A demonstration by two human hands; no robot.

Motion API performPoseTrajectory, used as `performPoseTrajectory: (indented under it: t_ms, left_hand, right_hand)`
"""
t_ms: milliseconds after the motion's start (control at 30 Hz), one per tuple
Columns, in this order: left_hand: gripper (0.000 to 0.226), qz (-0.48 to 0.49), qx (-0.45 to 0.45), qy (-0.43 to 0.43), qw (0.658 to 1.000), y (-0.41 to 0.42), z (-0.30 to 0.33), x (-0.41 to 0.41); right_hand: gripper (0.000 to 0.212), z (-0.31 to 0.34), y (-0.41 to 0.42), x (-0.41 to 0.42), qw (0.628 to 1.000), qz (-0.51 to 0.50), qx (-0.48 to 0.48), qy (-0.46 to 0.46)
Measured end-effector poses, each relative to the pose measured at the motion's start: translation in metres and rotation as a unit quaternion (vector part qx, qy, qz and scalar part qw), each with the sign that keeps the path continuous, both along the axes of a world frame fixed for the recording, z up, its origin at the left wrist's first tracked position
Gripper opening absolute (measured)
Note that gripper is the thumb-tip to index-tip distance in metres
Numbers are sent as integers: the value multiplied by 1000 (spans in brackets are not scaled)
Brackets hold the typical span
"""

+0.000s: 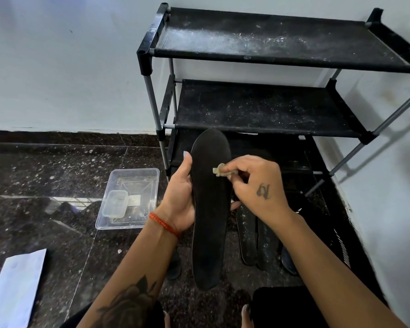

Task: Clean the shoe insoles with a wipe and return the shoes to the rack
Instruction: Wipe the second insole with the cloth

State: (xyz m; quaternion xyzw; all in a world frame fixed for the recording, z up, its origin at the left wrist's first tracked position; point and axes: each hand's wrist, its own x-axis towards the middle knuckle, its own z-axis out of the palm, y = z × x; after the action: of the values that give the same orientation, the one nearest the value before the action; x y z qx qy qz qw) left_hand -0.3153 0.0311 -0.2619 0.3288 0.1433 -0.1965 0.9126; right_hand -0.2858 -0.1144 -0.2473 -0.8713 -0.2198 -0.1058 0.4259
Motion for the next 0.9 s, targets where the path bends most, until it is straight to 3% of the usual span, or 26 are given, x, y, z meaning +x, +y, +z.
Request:
performPoseTrajectory:
  t_ms: [133, 233, 300, 367, 500, 600, 700, 767, 900]
  left_hand:
    - [72, 7, 20, 4, 1000, 2, -2, 1]
    - [72, 7, 4, 5, 1000, 2, -4, 2]
    - [74, -6, -23, 8, 1000, 1, -5, 2]
    - [74, -24, -38, 9, 999, -1, -4, 1]
    - [69, -18, -35, 1, 999, -7, -2, -2]
    - [68, 3, -25, 3, 1000, -6, -4, -1]
    - [64, 14, -16, 1, 1000, -4, -3, 0]
    - [63, 10, -24, -4, 1000, -3, -4, 0]
    - [60, -27, -30, -7, 999, -5, -3, -1]
  right_hand:
    - [27, 4, -2, -2, 990, 94, -24, 99]
    - [27, 11, -4, -3, 978, 103, 43, 174]
    - [23, 11, -2, 0, 988, 21, 102, 111]
    - [22, 8, 0, 5, 993, -47, 102, 24]
    - [19, -2, 15, 4, 998, -34, 40, -37]
    - [18, -2, 22, -1, 999, 35, 26, -26]
    - [20, 4, 13, -2, 995, 81, 32, 52]
    - [22, 7, 7, -1, 994, 48, 62, 71]
    - [24, 7, 5, 10, 989, -100, 100, -51]
